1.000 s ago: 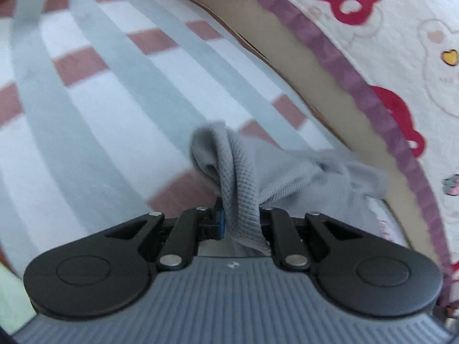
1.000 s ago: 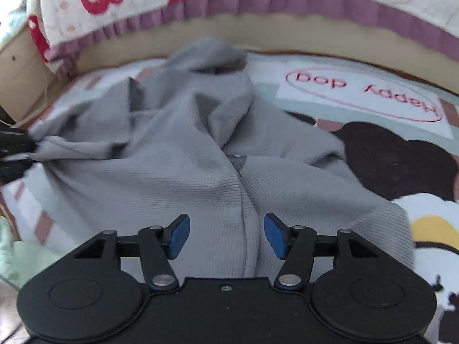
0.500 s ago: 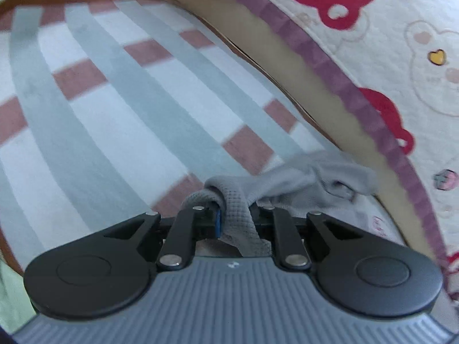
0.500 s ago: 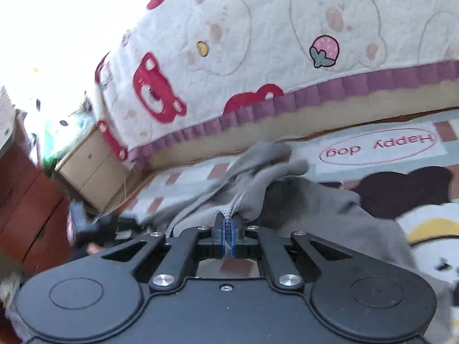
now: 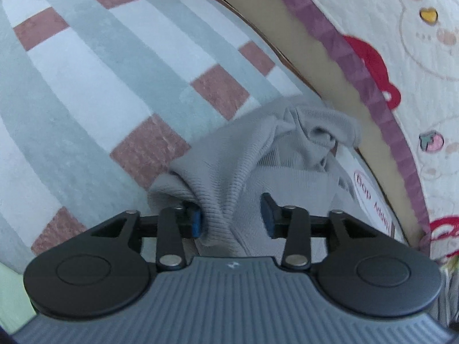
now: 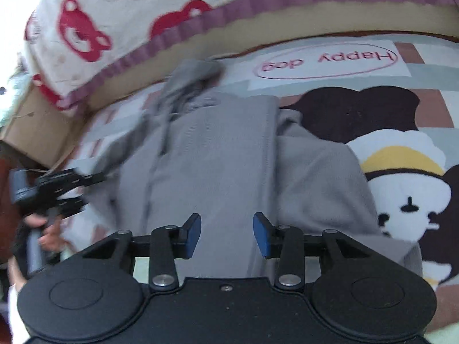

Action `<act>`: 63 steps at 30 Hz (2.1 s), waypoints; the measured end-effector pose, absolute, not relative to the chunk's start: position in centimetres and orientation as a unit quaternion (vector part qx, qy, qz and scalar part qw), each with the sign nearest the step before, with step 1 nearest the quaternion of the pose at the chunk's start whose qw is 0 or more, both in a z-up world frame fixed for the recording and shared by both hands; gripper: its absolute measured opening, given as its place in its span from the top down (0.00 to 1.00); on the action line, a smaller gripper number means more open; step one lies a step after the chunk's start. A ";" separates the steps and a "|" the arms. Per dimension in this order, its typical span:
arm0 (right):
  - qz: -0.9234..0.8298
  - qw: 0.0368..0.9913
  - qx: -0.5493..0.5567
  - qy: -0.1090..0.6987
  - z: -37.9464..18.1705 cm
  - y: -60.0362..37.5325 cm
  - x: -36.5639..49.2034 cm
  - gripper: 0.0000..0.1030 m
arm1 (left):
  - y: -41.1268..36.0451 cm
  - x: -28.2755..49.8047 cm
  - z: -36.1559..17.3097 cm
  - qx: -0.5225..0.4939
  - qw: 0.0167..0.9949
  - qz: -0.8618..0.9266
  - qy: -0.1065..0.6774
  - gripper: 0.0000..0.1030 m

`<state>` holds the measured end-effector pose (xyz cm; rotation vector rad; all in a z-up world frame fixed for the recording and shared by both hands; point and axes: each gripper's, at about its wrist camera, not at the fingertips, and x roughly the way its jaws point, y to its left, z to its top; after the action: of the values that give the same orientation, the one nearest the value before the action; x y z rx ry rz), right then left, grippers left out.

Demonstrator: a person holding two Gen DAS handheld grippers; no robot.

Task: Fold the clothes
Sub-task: 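Lift the grey t-shirt with both grippers and carry it onto the open sheet, then lower the t-shirt onto the sheet and open the right gripper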

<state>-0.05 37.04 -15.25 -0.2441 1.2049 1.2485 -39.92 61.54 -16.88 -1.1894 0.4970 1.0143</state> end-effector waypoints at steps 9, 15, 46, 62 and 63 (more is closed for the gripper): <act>0.559 0.645 -0.145 0.500 -20.4 40.8 -0.6 0.96 | 62.1 -38.4 -18.6 -0.524 0.671 0.447 0.273 0.52; 0.687 0.547 -0.104 0.467 -15.4 38.8 -3.8 0.94 | 60.6 -40.4 -12.8 -0.422 0.731 0.494 0.207 0.97; 0.630 0.724 -0.122 0.252 3.0 29.7 0.7 0.94 | 59.3 -38.6 -6.6 -0.456 0.766 0.403 0.207 0.97; 0.525 0.696 -0.038 0.487 -13.0 24.9 6.9 0.50 | 54.0 -36.7 -17.8 -0.531 0.687 0.360 0.341 0.82; 0.527 0.696 -0.033 0.487 -13.4 25.3 7.1 0.50 | 53.8 -36.6 -17.8 -0.529 0.686 0.361 0.346 0.77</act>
<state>7.08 25.29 -13.39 -0.0742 1.0853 1.1754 -36.61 53.77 -17.85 -1.1851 0.7743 0.8085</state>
